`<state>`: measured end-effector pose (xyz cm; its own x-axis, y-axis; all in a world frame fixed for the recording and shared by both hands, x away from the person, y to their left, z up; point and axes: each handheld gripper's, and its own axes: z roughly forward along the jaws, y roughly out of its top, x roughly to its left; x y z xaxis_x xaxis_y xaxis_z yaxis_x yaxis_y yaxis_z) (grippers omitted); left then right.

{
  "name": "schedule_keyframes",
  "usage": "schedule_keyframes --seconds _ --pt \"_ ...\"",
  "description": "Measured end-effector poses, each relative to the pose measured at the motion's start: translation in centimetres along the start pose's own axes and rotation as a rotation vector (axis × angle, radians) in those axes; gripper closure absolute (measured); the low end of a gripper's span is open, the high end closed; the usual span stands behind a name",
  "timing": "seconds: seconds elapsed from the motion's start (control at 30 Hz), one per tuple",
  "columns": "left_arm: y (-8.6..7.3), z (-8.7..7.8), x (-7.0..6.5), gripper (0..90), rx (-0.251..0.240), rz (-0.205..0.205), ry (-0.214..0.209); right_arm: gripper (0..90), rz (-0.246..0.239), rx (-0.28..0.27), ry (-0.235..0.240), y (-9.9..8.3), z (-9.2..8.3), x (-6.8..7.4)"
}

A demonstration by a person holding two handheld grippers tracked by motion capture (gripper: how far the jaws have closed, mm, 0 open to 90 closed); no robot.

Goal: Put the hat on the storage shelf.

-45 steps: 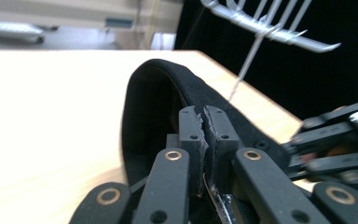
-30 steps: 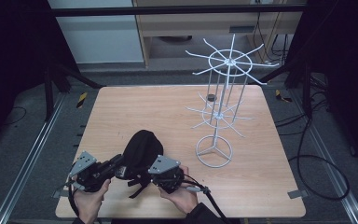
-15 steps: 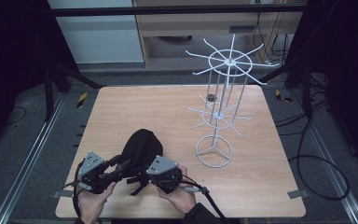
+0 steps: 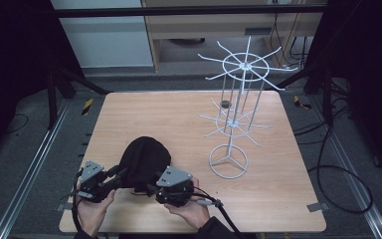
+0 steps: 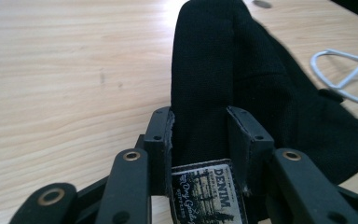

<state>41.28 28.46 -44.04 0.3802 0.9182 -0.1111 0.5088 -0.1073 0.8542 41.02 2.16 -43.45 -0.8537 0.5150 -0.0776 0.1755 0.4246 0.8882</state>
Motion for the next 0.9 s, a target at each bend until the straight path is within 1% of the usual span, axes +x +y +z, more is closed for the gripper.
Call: schedule_keyframes --seconds 0.03,0.07,0.1,0.17,0.2,0.23,0.27,0.3,0.33,0.37,0.4,0.43,0.47,0.53,0.6,0.63,0.67,0.7,0.73,0.8,0.9 --pt "-0.1 0.1 0.3 61.9 0.007 -0.006 0.008 50.6 0.0 0.0 0.0 0.0 0.0 0.0" --pt "-0.2 0.2 0.6 61.5 0.016 -0.01 0.018 46.8 0.006 -0.002 -0.008 -0.4 -0.6 -0.4" --pt "-0.3 0.3 0.9 61.5 0.022 -0.014 0.031 46.8 0.006 -0.002 -0.008 -0.4 -0.6 -0.4" --pt "-0.5 0.5 1.6 61.5 0.034 -0.013 0.07 44.1 0.017 0.004 -0.025 -1.0 -1.4 -0.9" --pt "-0.6 0.6 1.8 68.0 0.04 -0.011 0.088 42.5 0.036 0.008 -0.034 -1.6 -2.3 -1.5" --pt "-0.7 0.7 2.1 68.0 0.049 -0.012 0.104 42.5 0.036 0.008 -0.034 -1.6 -2.3 -1.5" --pt "-0.9 0.9 2.5 67.3 0.068 -0.018 0.114 41.2 0.056 0.01 -0.047 -2.4 -3.2 -2.1" --pt "-1.0 1.1 2.8 67.3 0.082 -0.026 0.115 41.2 0.056 0.01 -0.047 -2.4 -3.2 -2.1" --pt "-1.4 1.5 3.5 67.2 0.106 -0.053 0.11 40.6 0.067 0.009 -0.06 -3.2 -4.1 -2.7" --pt "-1.4 1.5 3.5 67.8 0.106 -0.053 0.11 40.6 0.067 0.009 -0.06 -3.2 -4.1 -2.7" --pt "-1.5 1.6 3.7 67.8 0.112 -0.061 0.115 40.5 0.071 0.009 -0.072 -3.6 -4.6 -3.0" --pt "-1.5 1.6 3.9 68.5 0.106 -0.064 0.125 39.8 0.084 0.016 -0.097 -4.8 -5.7 -3.7" --pt "-1.4 1.5 3.9 68.5 0.1 -0.07 0.124 39.8 0.084 0.016 -0.097 -4.8 -5.7 -3.7" --pt "-1.2 1.0 3.9 68.3 0.07 -0.066 0.126 38.9 0.094 0.021 -0.118 -5.8 -6.6 -4.3" --pt "-0.8 0.5 3.7 65.6 0.041 -0.065 0.107 38.1 0.111 0.024 -0.137 -6.6 -7.5 -4.7" --pt "-0.3 0.0 3.3 61.4 0.009 -0.053 0.088 37.0 0.135 0.02 -0.153 -7.4 -8.6 -5.2" --pt "-0.3 0.0 3.3 59.9 0.009 -0.053 0.088 36.8 0.147 0.016 -0.164 -7.7 -9.2 -5.4" --pt "0.0 -0.2 3.1 58.6 -0.005 -0.045 0.083 36.8 0.155 0.011 -0.175 -8.0 -9.8 -5.6" --pt "0.4 -0.4 3.0 58.6 -0.018 -0.038 0.073 36.8 0.155 0.011 -0.175 -8.0 -9.8 -5.6" --pt "1.1 -0.8 2.5 55.8 -0.034 -0.026 0.049 36.4 0.169 0.003 -0.2 -8.5 -10.9 -6.0" --pt "2.0 -0.9 2.0 51.9 -0.036 -0.002 0.02 36.3 0.198 -0.008 -0.234 -9.3 -12.5 -6.7"
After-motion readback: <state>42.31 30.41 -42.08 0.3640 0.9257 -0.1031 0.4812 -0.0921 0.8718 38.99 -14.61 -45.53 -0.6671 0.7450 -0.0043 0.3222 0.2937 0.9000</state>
